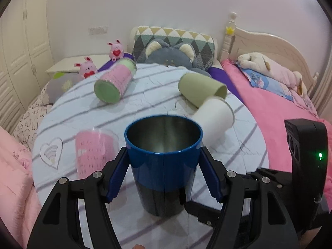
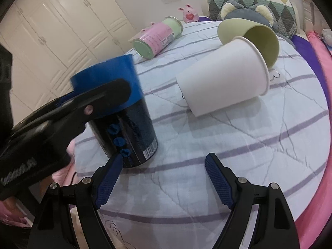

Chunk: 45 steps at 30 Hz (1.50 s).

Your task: Flip cup upright

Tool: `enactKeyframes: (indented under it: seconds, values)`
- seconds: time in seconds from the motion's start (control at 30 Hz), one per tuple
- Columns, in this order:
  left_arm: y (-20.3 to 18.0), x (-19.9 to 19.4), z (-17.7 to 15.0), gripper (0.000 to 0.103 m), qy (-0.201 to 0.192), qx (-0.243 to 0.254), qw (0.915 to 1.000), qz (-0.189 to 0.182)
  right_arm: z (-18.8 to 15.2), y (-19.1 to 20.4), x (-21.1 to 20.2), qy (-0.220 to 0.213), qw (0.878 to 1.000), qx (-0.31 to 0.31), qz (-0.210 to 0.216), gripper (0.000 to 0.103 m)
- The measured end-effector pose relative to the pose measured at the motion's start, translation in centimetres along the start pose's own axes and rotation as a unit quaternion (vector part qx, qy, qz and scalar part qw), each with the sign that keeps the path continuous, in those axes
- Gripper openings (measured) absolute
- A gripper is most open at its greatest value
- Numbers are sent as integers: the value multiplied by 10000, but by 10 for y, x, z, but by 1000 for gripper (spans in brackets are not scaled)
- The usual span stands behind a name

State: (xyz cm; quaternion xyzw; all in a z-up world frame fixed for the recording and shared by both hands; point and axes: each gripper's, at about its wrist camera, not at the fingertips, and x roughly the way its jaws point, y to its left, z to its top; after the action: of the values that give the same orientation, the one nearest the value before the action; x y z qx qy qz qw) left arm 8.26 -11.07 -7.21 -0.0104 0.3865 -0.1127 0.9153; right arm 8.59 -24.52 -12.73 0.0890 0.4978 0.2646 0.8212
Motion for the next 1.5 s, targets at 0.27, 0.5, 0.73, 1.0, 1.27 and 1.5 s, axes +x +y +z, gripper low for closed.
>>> enactKeyframes:
  seconds: [0.27, 0.5, 0.73, 1.0, 1.27, 1.5]
  values:
    - [-3, -9, -18, 77, 171, 87, 9998, -7, -12, 4, -5, 48, 9998, 19, -206, 83]
    - [-5, -15, -26, 91, 288, 176, 9994, 64, -19, 12, -12, 112, 9988, -27, -481, 83]
    - [-1, -36, -31, 96, 154, 234, 9995, 126, -26, 27, -26, 90, 9977, -117, -656, 83]
    - [14, -83, -34, 100, -336, 188, 9991, 179, -29, 56, -58, -136, 9937, -258, -1079, 83]
    - [29, -134, -33, 103, -1027, 130, 9930, 566, -24, 82, -97, -545, 9866, -424, -1477, 83]
    - [20, -156, -36, 103, -1340, 269, 9880, 713, -22, 92, -122, -959, 9783, -448, -1781, 83]
